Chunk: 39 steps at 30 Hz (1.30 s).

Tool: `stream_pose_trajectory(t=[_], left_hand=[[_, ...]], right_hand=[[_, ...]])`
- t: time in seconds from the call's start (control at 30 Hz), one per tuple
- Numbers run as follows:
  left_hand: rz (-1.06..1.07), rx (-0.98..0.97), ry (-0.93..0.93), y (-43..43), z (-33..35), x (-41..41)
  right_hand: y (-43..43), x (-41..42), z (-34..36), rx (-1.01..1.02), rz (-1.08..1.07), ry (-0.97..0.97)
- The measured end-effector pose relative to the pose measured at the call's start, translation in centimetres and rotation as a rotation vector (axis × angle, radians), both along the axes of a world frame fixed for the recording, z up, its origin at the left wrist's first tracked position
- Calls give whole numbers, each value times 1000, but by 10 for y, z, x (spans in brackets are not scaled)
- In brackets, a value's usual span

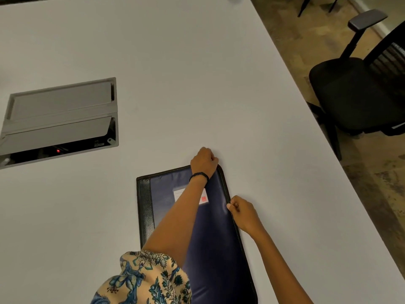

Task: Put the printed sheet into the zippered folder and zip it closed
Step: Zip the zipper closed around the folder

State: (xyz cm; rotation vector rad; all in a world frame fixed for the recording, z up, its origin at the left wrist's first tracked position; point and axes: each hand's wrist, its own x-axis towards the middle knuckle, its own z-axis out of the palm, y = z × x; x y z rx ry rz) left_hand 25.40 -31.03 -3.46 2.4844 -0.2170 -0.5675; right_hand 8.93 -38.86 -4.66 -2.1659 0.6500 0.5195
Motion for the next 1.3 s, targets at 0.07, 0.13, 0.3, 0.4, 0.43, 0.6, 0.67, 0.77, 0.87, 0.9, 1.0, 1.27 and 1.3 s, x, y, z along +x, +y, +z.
stream_pose_trajectory(t=[0.07,0.13,0.3,0.4,0.43,0.6,0.67,0.77,0.87,0.9,1.0,1.27,1.3], left_hand=[[79,-30,44,5,-1,3],[149,-46,84,13,-2,6],[275,-58,97,38,-4,9],[329,-44,96,59,-5,12],[346,-44,102,67,-6,13],[432,-14,84,104,-8,13],[474,3,79,116,-8,13],[515,39,66,134,-7,13],[532,61,52,151,-7,12],[544,67,49,156,-7,12],[585,56,48,174,-7,11],[729,-80,28,224,-10,3],[746,-103,32,224,-10,1]], right_hand=[[0,-2,-1,-3,-5,-3],[0,-4,-2,7,-13,-1],[1,-5,-1,21,-16,6],[2,-4,-2,16,-18,18],[3,-4,-2,11,-17,20],[9,0,-3,-21,6,22],[11,1,-4,-32,13,21],[12,1,-5,-42,9,24],[12,1,-6,-44,2,23],[12,1,-6,-44,3,22],[12,2,-6,-40,3,21],[12,2,-4,-35,-3,27],[13,3,-4,-33,-6,25]])
